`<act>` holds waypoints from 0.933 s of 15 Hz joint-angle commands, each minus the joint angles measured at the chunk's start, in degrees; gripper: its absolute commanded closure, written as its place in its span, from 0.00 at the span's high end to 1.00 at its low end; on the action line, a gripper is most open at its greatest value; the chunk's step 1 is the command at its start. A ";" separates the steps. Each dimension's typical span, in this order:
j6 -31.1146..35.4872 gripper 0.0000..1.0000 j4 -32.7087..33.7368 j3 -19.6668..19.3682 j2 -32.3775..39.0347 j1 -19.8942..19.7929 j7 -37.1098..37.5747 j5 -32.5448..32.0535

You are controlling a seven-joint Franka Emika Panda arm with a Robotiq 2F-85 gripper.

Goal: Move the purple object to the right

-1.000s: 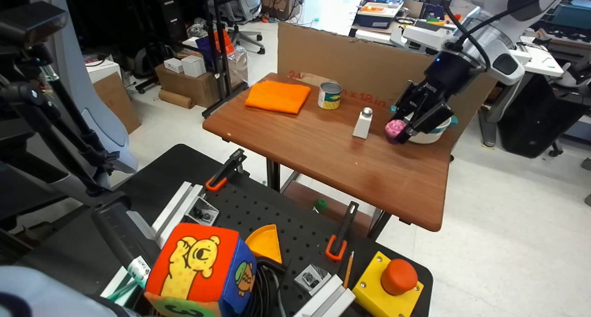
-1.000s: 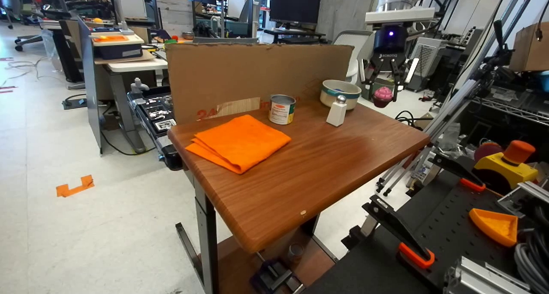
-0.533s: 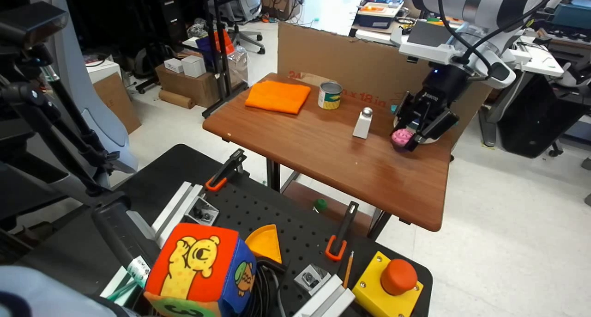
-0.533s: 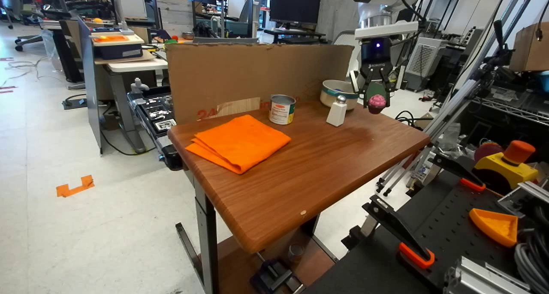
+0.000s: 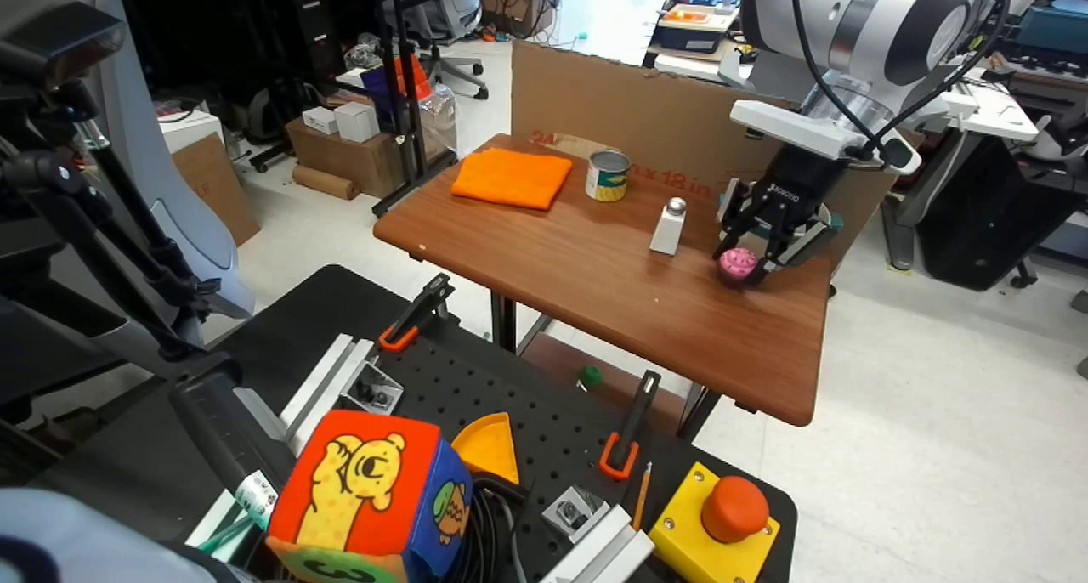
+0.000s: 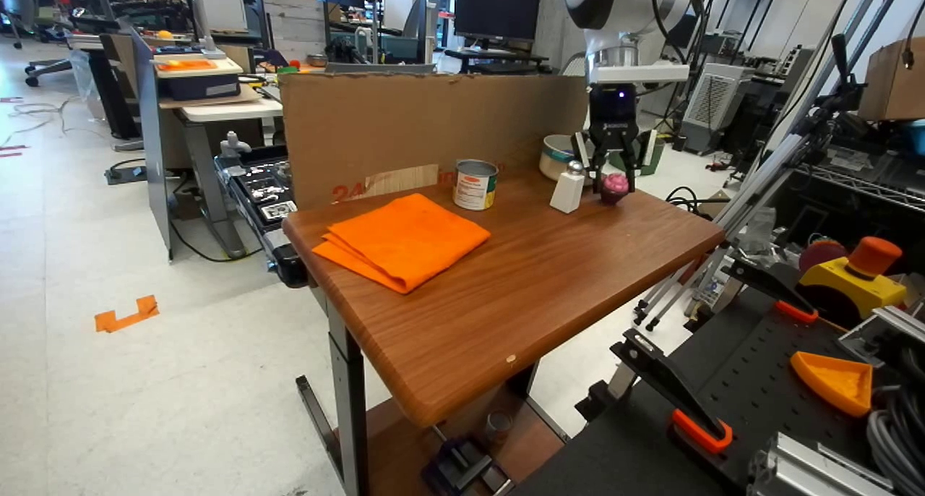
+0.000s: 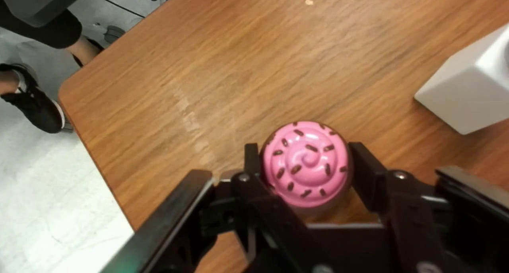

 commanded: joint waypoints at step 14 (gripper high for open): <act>6.94 1.00 -18.15 1.82 -16.04 5.09 -15.42 -11.48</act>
